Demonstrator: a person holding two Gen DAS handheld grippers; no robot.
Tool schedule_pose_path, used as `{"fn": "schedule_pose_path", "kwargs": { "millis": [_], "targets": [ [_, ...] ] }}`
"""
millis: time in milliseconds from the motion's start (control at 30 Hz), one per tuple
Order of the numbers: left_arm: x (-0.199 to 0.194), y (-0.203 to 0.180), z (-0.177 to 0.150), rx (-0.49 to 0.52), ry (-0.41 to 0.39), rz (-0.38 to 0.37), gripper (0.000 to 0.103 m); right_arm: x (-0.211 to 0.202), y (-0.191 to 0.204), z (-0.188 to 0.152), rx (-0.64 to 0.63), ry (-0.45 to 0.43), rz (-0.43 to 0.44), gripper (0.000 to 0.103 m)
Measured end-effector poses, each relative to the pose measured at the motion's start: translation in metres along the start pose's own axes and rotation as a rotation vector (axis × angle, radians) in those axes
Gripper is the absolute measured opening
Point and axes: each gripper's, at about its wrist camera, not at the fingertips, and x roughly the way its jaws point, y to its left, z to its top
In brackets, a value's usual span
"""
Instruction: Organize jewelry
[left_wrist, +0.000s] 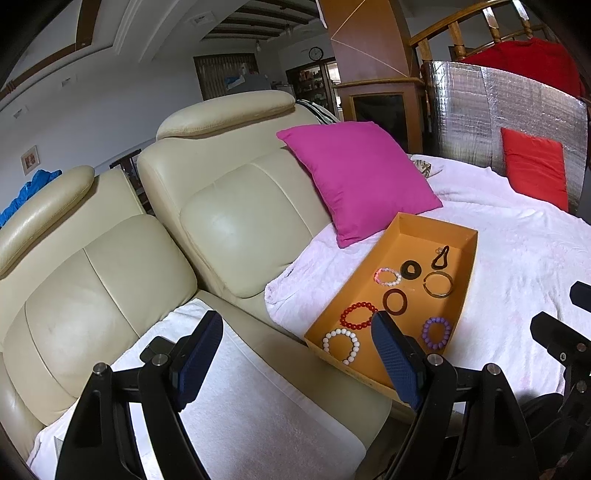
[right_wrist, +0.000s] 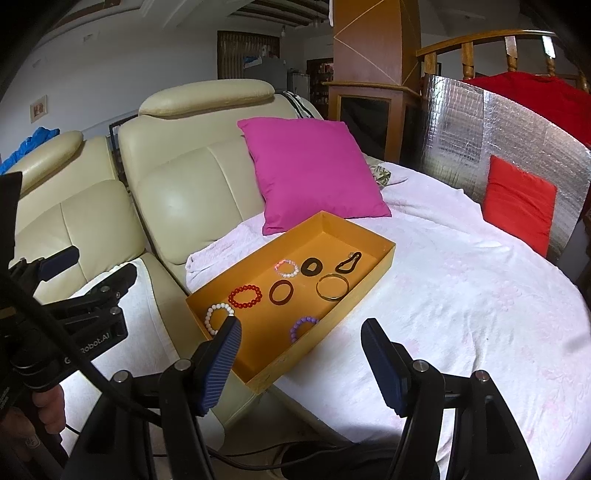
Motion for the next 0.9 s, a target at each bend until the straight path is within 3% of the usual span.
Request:
{"fn": "schedule_pose_path", "kwargs": {
  "millis": [900],
  "targets": [
    [0.03,0.005,0.001,-0.016,0.047,0.012,0.083,0.03,0.004,0.009,-0.01,0.038,0.008,0.071]
  ]
}}
